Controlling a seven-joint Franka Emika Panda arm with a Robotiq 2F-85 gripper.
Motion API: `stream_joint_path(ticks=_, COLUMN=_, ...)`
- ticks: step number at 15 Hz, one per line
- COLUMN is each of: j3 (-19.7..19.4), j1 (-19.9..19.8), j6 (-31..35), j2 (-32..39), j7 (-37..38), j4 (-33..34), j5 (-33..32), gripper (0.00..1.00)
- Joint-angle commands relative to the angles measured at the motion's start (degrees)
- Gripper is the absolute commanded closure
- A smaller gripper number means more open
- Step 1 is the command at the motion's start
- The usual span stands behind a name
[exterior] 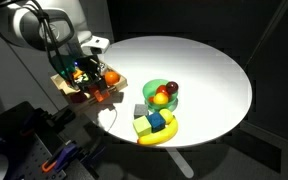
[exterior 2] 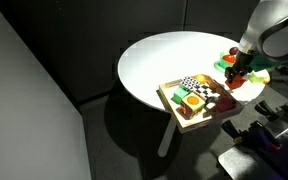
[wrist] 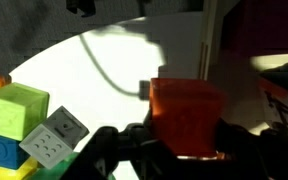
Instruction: Slide the orange block a little to the right, slide the gray block a little to the right, slide the lime green block a little forward, flip the orange block to the left on the table, pick up the orange block and put it in the tray
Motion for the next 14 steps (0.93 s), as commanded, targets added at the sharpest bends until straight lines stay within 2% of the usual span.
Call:
stream_joint_path(ticks=1, j3=3.87, j1=-1.04, j6=-1.08, j2=-4.11, j7=1.79, j4=-1.20, j5=-0.21, gripper=0.76)
stream_joint_path(ticks=6, j3=7.92, j1=-1.06, j6=0.71, j2=-2.68, j7=1.50, j4=0.14, j5=-0.03, gripper=0.76)
stream_joint_path(ticks=11, j3=9.14, j1=-0.84, j6=4.05, j2=-0.87, j7=2.36, j4=1.16, j5=-0.97, gripper=0.76)
stream_joint_path(ticks=12, j3=9.06, j1=-0.73, j6=4.69, j2=-0.57, j7=2.48, j4=1.30, j5=-1.06, gripper=0.39)
stream_joint_path(ticks=13, j3=8.89, j1=-0.64, j6=5.30, j2=-0.38, j7=2.56, j4=1.37, j5=-1.08, gripper=0.25)
stream_joint_path(ticks=14, j3=8.94, j1=-0.64, j6=5.66, j2=-0.25, j7=2.02, j4=1.37, j5=-0.34, gripper=0.18)
